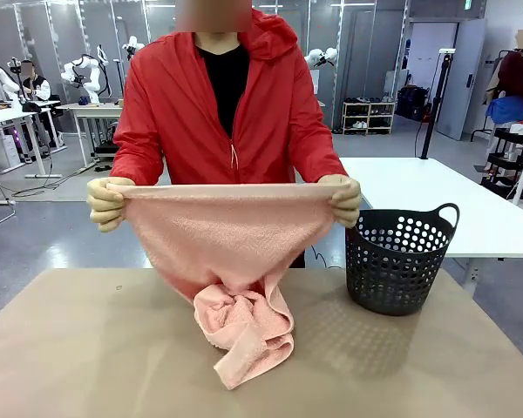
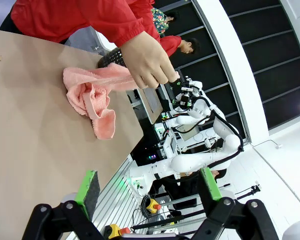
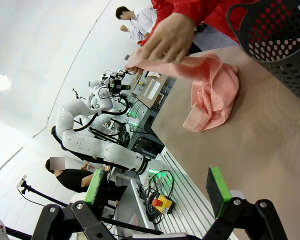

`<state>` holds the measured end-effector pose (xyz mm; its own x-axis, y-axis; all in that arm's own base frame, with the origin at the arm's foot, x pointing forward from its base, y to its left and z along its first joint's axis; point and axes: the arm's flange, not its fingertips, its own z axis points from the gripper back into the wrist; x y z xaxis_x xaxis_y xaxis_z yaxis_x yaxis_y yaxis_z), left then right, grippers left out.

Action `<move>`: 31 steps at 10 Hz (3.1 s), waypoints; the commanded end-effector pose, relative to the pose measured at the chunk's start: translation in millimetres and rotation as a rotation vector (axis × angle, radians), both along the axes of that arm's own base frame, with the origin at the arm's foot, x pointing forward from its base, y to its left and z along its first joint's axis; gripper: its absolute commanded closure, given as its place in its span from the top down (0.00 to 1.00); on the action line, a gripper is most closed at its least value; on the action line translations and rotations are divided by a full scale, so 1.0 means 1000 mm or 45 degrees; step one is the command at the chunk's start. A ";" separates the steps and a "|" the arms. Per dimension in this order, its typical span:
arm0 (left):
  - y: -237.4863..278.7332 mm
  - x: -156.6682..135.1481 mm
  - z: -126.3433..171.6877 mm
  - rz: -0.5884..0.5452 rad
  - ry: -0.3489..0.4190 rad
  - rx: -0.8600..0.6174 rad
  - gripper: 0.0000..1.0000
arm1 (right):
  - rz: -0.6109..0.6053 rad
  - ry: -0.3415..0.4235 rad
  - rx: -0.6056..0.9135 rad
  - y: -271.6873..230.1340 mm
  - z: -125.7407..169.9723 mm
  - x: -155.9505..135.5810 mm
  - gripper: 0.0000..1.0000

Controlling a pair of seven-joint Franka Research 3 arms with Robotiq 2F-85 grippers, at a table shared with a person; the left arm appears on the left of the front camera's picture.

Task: Fold the towel.
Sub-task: Grab the top end of the 100 cm Hotel Towel extended by the human.

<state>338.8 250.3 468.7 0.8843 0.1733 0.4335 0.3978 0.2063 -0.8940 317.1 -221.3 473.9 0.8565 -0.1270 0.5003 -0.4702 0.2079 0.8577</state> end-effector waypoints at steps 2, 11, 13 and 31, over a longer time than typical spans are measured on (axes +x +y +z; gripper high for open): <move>0.001 -0.001 -0.001 -0.011 -0.006 -0.009 1.00 | 0.005 -0.027 0.014 0.000 -0.001 0.000 1.00; -0.015 -0.002 0.039 -0.027 -0.157 0.197 1.00 | 0.046 -0.167 -0.130 0.003 0.028 -0.002 1.00; -0.045 -0.002 0.136 -0.045 -0.480 0.548 1.00 | 0.098 -0.458 -0.429 0.033 0.088 -0.011 1.00; -0.327 -0.038 0.258 -0.764 -1.627 1.883 1.00 | 0.547 -1.378 -1.496 0.308 0.268 -0.029 1.00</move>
<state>301.1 -76.9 726.9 -0.1771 -0.9552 0.2369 0.8143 -0.0070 0.5805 287.6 85.4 742.1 -0.0679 0.8642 0.4985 -0.8989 0.1638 -0.4064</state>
